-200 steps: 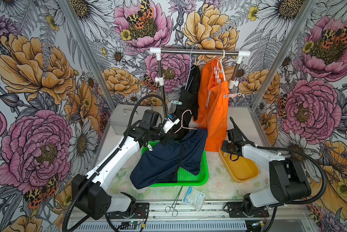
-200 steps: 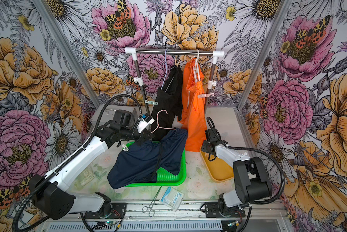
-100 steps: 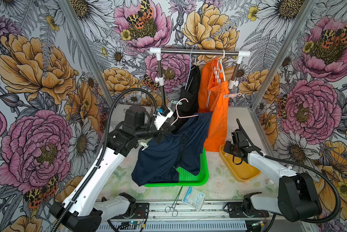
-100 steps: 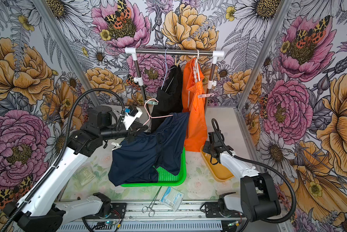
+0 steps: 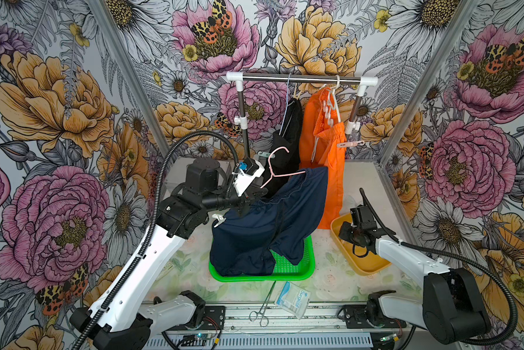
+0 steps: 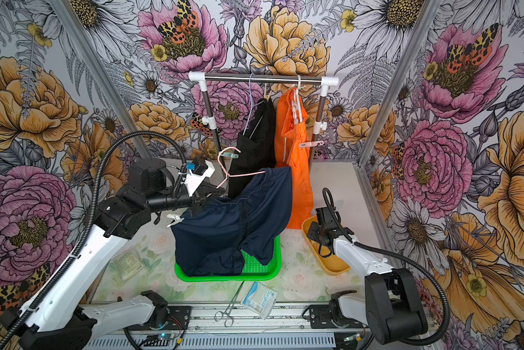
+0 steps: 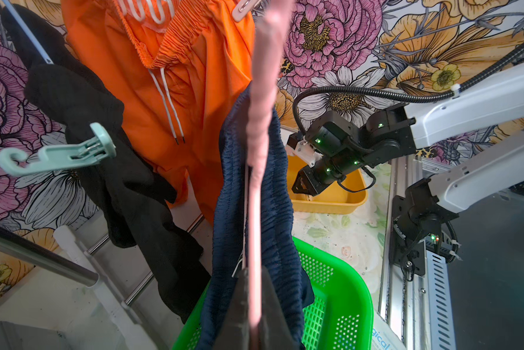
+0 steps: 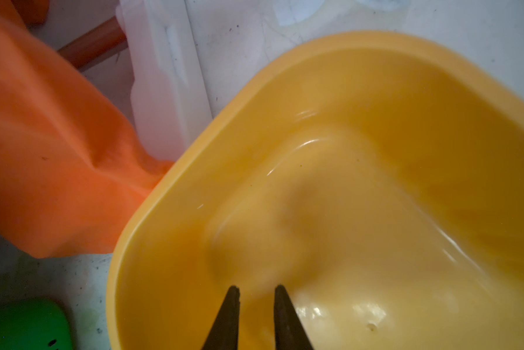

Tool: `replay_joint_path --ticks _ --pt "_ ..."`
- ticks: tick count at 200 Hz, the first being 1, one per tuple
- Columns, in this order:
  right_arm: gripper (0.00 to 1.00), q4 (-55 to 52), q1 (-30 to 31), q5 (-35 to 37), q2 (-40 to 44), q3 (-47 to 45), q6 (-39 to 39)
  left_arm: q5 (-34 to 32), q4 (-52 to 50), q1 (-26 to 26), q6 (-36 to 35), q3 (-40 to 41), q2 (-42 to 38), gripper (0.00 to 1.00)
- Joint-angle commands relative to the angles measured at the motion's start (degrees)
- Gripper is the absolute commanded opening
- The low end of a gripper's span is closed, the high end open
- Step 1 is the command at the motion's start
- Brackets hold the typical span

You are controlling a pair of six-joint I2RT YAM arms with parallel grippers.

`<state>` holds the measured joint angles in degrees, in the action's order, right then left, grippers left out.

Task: Remove the clothespins securing shorts to the hanger
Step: Adjust the storage box at the center of the board.

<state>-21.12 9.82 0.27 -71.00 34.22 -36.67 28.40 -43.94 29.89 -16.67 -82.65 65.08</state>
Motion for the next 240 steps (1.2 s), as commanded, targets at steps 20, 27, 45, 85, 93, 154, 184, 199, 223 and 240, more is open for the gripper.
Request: replay_joint_path --ticks 20,27,45,85,93,154,184,199,223,240 --pt "0.0 5.9 1.4 -5.3 -3.2 1.4 -3.1 -3.2 1.4 -0.8 -0.9 1.7 -3.7 0.0" --pt "0.0 6.6 2.0 -5.6 -3.9 1.8 -3.4 -3.4 1.2 -1.0 -0.8 2.0 -4.0 0.0" --pt "0.0 8.6 3.1 -6.2 -5.8 2.9 -4.2 -3.6 0.3 -1.5 -0.9 2.6 -4.5 0.0" --pt "0.0 11.9 5.4 -7.1 -9.9 6.0 -5.2 -3.7 -1.5 -2.3 -1.0 3.5 -5.8 0.0" --pt "0.0 11.9 5.6 -7.0 -10.4 6.6 -5.2 -3.5 -2.2 -2.4 -1.2 3.4 -5.9 0.0" --pt "0.09 8.2 5.6 -4.3 -6.9 4.5 -4.6 -2.5 -5.5 -2.5 -1.8 3.0 -7.5 0.0" --pt "0.25 4.0 5.6 -4.1 -3.3 3.4 -4.3 -2.0 -6.4 -2.3 -1.7 3.4 -7.5 0.0" --pt "0.33 1.4 5.7 -3.7 -0.8 3.2 -4.0 -1.9 -7.4 -2.4 -1.8 3.2 -7.5 0.0" --pt "0.46 -2.4 5.6 -2.4 4.1 3.2 -3.1 -1.8 -9.8 -2.2 -2.9 2.8 -8.2 0.0" --pt "0.52 -4.6 5.7 -2.3 6.9 4.1 -2.0 -1.6 -11.3 -2.3 -3.8 2.6 -9.0 0.0"
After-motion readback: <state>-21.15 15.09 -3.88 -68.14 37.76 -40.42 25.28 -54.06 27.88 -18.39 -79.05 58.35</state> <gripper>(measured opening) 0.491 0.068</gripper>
